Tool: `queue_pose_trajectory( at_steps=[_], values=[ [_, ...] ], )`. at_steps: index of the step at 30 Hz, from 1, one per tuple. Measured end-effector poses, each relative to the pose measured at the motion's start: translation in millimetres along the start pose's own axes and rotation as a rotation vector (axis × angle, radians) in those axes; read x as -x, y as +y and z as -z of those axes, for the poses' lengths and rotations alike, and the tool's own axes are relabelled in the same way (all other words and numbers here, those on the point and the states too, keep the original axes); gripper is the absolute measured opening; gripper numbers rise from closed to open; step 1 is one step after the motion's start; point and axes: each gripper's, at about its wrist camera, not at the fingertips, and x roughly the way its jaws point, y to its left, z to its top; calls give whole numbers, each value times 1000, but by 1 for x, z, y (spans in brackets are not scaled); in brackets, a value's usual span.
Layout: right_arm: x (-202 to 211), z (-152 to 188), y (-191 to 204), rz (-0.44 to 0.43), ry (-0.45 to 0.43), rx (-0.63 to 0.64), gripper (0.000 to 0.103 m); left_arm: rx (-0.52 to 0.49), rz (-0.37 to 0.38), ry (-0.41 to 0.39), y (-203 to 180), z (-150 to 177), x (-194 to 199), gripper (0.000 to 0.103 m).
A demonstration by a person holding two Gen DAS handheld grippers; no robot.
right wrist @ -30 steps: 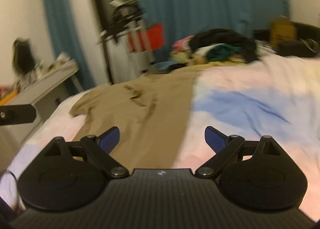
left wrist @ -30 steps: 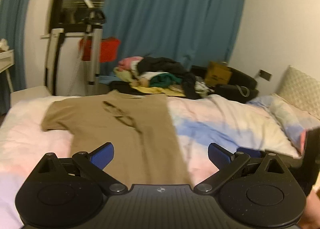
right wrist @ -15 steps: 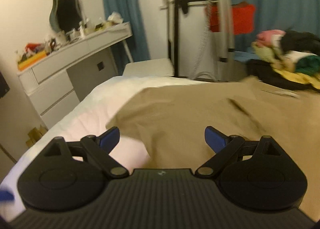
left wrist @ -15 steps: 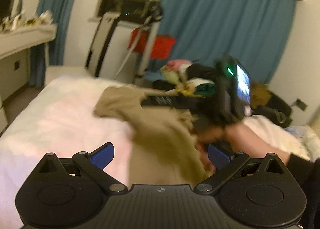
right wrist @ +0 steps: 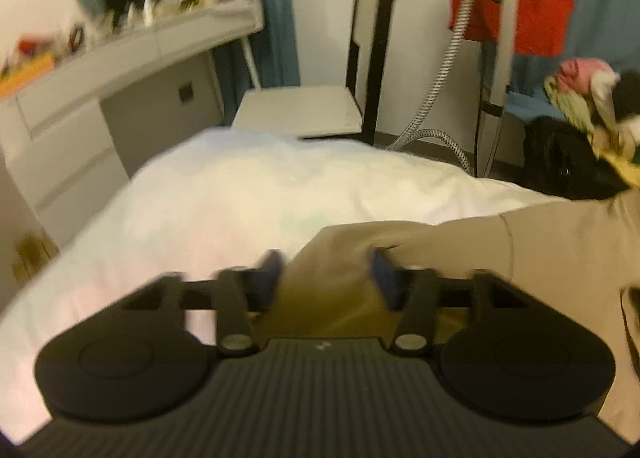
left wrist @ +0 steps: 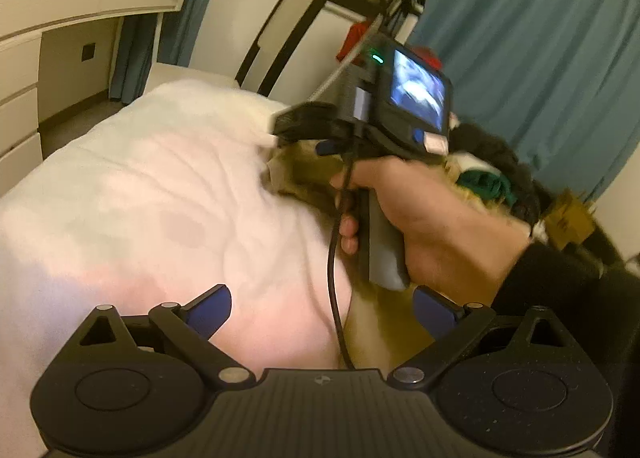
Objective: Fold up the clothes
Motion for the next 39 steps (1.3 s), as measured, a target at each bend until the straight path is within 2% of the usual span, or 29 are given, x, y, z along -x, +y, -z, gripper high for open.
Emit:
queue_pose_trajectory(
  at_steps=[1, 3, 8, 12, 17, 20, 23, 25, 28, 34, 35, 36, 38, 39],
  values=[
    [10, 0, -11, 8, -26, -22, 9, 2, -7, -15, 0, 0, 3, 98],
    [29, 1, -34, 25, -77, -67, 5, 19, -7, -34, -1, -2, 7, 98],
    [77, 2, -91, 66, -204, -179, 5, 44, 33, -69, -2, 0, 23, 98],
    [116, 2, -136, 99, -306, -268, 5, -5, 59, -93, -19, 6, 32, 98],
    [163, 4, -193, 143, -432, -381, 4, -72, 102, -83, -41, 17, 35, 99],
    [163, 34, -245, 228, -432, -483, 4, -103, 113, -67, -53, 23, 29, 99],
    [147, 66, -288, 314, -393, -566, 4, -118, 116, -42, -61, 29, 19, 99],
    [134, 84, -310, 338, -348, -597, 4, -113, 116, -17, -62, 31, 7, 99],
    [115, 97, -324, 341, -305, -591, 5, -110, 105, 19, -64, 35, -8, 99],
    [123, 93, -309, 309, -265, -492, 8, -166, 82, 45, -70, 27, -41, 99],
    [131, 91, -302, 293, -256, -479, 10, -174, 85, 45, -71, 27, -42, 99],
    [139, 89, -296, 277, -246, -466, 15, -183, 87, 45, -72, 26, -42, 99],
    [163, 89, -282, 241, -255, -453, 44, -201, 94, 43, -75, 26, -41, 99],
    [178, 91, -274, 221, -270, -453, 67, -211, 100, 40, -76, 26, -37, 99]
  ],
)
